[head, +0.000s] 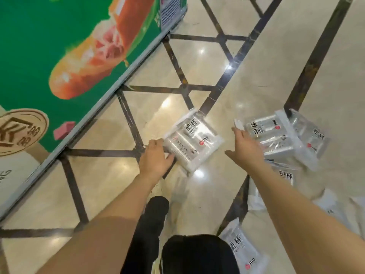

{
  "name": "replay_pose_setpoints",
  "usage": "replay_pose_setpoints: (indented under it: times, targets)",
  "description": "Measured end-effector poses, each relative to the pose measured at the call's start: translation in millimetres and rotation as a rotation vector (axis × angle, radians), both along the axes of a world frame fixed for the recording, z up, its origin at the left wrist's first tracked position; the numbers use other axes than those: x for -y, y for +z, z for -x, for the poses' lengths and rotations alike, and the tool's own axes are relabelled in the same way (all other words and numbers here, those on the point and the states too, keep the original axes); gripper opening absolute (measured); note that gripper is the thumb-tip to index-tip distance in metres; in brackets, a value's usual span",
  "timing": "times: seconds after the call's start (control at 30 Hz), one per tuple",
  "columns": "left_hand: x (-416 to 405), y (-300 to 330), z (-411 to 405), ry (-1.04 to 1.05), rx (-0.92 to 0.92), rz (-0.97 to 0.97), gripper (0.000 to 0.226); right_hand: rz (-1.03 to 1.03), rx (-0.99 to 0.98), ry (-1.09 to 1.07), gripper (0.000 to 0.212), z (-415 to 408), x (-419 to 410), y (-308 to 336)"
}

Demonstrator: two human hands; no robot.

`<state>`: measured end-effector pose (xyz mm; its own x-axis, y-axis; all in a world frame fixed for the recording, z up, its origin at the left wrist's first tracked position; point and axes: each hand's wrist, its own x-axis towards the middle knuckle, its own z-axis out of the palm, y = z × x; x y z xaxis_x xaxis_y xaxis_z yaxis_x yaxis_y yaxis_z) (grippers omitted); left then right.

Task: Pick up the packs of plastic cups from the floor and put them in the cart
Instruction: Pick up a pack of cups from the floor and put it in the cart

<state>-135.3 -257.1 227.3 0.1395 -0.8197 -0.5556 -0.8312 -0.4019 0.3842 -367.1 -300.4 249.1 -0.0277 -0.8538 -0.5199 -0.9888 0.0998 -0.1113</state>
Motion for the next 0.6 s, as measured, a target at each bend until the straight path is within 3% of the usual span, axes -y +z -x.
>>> replay_pose_setpoints:
  times: [0.13, 0.4, 0.6]
  targets:
    - [31.4, -107.7, 27.5, 0.440, -0.145, -0.110, 0.050, -0.060, 0.006, 0.015, 0.075, 9.3, 62.0, -112.1]
    - [52.4, -328.0, 80.6, 1.118, -0.385, -0.305, 0.076, -0.180, 0.111, -0.019, 0.077, 33.9, 155.2, -329.8]
    - [52.7, -409.2, 88.8, 1.299, -0.449, -0.269, 0.079, -0.397, 0.217, -0.137, 0.086, 44.2, 190.9, -421.3]
